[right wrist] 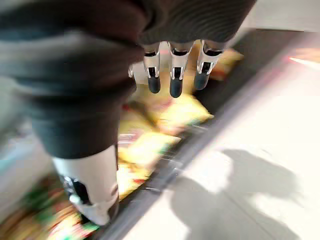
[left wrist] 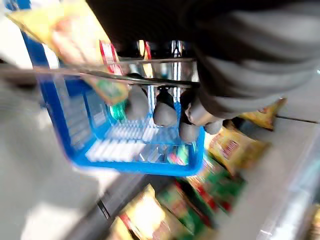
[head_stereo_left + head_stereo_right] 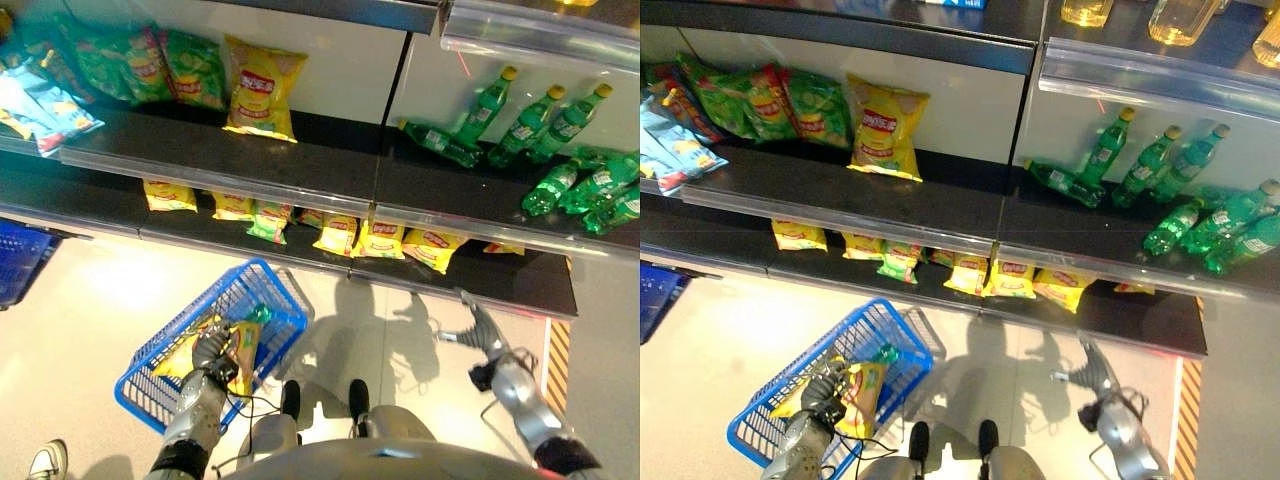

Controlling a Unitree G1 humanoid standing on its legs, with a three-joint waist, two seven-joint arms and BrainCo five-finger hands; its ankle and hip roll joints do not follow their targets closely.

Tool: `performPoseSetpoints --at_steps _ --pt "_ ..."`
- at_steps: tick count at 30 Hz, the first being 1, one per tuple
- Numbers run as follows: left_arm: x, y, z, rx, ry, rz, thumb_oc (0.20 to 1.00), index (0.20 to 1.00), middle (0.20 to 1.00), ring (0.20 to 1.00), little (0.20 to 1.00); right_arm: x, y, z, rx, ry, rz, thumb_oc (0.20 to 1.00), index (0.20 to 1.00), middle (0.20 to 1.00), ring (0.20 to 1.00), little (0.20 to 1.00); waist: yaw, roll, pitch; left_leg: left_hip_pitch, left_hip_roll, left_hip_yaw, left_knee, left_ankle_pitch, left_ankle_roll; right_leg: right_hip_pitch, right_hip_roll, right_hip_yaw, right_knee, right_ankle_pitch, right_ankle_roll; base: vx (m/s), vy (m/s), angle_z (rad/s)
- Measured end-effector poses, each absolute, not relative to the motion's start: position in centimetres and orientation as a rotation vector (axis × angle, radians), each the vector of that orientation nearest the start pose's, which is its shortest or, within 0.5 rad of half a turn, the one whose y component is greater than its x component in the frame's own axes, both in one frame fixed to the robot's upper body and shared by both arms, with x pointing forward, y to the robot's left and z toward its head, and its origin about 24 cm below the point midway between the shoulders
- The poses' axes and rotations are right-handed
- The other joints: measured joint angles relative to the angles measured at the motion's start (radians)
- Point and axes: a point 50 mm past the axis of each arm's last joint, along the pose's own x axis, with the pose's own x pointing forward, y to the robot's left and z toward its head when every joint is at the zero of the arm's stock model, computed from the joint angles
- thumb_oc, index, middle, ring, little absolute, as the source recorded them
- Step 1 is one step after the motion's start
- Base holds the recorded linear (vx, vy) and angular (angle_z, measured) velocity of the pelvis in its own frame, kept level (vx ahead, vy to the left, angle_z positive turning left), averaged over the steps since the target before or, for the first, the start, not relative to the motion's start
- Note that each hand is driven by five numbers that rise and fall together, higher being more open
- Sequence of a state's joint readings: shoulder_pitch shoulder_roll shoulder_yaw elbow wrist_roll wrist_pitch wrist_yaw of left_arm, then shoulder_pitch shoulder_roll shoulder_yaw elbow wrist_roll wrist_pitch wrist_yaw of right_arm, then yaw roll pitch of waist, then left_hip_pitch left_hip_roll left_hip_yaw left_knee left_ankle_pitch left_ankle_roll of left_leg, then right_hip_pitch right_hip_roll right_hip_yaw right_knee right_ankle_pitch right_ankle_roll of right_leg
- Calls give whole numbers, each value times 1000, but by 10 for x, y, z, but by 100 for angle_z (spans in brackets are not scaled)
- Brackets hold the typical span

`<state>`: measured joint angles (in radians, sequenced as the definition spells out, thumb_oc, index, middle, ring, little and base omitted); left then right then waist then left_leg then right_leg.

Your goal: Pick up the snacks into the basket

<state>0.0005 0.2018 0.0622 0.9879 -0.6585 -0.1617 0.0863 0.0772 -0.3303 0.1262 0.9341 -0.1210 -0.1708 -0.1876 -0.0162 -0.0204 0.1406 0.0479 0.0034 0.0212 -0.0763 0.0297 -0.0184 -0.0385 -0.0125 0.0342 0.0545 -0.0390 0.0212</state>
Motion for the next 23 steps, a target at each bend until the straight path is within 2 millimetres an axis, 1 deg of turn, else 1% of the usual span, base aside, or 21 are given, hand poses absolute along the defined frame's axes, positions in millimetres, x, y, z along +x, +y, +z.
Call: performPoseSetpoints --at_steps 1,2,3,4,5,8,11,12,19,23 --pt "139 243 -136 -392 782 609 200 200 200 200 200 121 -260 -131 -481 877 -167 1000 1000 1000 1000 1000 0 8 -7 12 1 8 -4 0 0 3 0 3 -1 1 1 55 1 -21" --pt "123 238 -144 -404 841 641 200 200 200 200 200 95 -261 -143 -369 990 -268 1000 1000 1000 1000 1000 -9 20 -32 18 3 12 -10 0 0 7 2 5 -4 2 0 53 -8 -15" --pt "121 236 -146 -408 856 643 200 200 200 200 200 83 -261 -149 -345 1045 -287 1000 1000 1000 1000 1000 -21 24 -43 18 4 12 -10 0 0 6 3 5 -3 2 -1 58 -13 -6" --pt "121 234 -147 -411 862 640 200 200 200 200 200 74 -260 -152 -329 1088 -299 1000 1000 1000 1000 1000 -19 26 -52 17 5 12 -10 -1 0 7 5 6 -2 2 -1 70 -19 -6" --pt "117 231 -151 -390 898 620 200 200 200 200 200 58 -261 -157 -294 1172 -323 1000 1000 1000 1000 1000 -25 30 -58 23 8 17 -10 -2 -2 9 8 10 -1 4 -3 71 -14 -10" --pt "119 227 -153 -347 937 576 200 200 200 200 200 33 -263 -162 -262 1314 -343 1000 1000 1000 1000 1000 -25 34 -78 27 13 22 -10 -8 -1 11 13 13 4 5 -8 74 -17 -8" --pt "118 224 -154 -314 954 533 200 200 200 200 200 32 -262 -163 -247 1331 -341 1000 1000 1000 1000 1000 -25 34 -94 29 15 23 -10 -8 -1 10 14 13 4 6 -11 46 -17 -1" --pt "119 223 -154 -301 960 512 200 200 200 200 200 35 -262 -163 -241 1320 -331 1000 1000 1000 1000 1000 -25 35 -99 28 15 23 -9 -5 -6 9 15 13 5 7 -12 0 0 0" --pt "124 207 -156 -228 987 367 200 200 200 200 200 62 -259 -161 -240 1257 -285 1000 1000 1000 1000 1000 -25 39 -113 29 13 22 -5 -4 -6 19 14 12 3 8 -16 32 -10 1" --pt "125 196 -157 -219 1003 304 200 200 200 200 200 68 -258 -160 -235 1248 -276 1000 1000 1000 1000 1000 -25 40 -113 32 14 20 -5 -4 -5 27 14 11 -6 10 -19 5 0 1"
